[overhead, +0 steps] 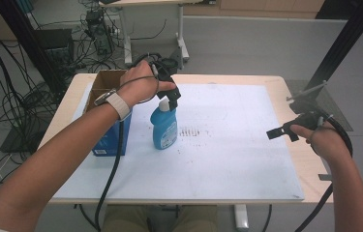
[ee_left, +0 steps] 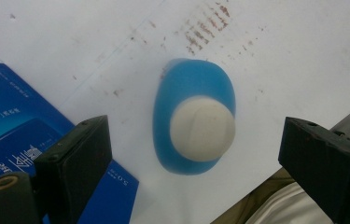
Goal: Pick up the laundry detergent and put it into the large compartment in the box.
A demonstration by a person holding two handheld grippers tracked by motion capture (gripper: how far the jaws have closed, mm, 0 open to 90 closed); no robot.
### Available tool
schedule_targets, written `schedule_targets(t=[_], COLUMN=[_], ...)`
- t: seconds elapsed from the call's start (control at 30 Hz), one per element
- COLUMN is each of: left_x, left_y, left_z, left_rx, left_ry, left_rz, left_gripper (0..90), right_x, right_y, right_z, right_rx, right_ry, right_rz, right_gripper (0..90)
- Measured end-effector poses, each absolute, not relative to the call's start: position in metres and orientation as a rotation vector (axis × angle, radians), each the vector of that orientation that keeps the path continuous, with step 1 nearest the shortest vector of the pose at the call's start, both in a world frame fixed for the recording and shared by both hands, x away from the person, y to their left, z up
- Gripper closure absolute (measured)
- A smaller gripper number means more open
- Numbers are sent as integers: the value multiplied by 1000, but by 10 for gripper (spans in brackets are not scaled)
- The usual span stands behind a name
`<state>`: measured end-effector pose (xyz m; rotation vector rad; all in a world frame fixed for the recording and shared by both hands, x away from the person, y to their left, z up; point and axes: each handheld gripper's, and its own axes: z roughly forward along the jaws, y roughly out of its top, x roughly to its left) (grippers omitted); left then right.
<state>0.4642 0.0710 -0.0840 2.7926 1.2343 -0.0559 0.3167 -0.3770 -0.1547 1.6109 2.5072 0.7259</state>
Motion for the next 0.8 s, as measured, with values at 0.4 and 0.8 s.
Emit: schedule_targets(t=[0.4,0.8], left_x=[464,464], left_y=[72,72], left_z=[-84,-84], left_rx=[2785,2786], left_ry=[1238,1236], left_rz=[-55,-55], left_gripper=[100,100], right_x=[318,317], right_y=[-376,-376], right_z=[-155,-155], right_rx=[1610,1611], right_ry=[2510,2509], right_rz=[726,729], right_gripper=[99,99])
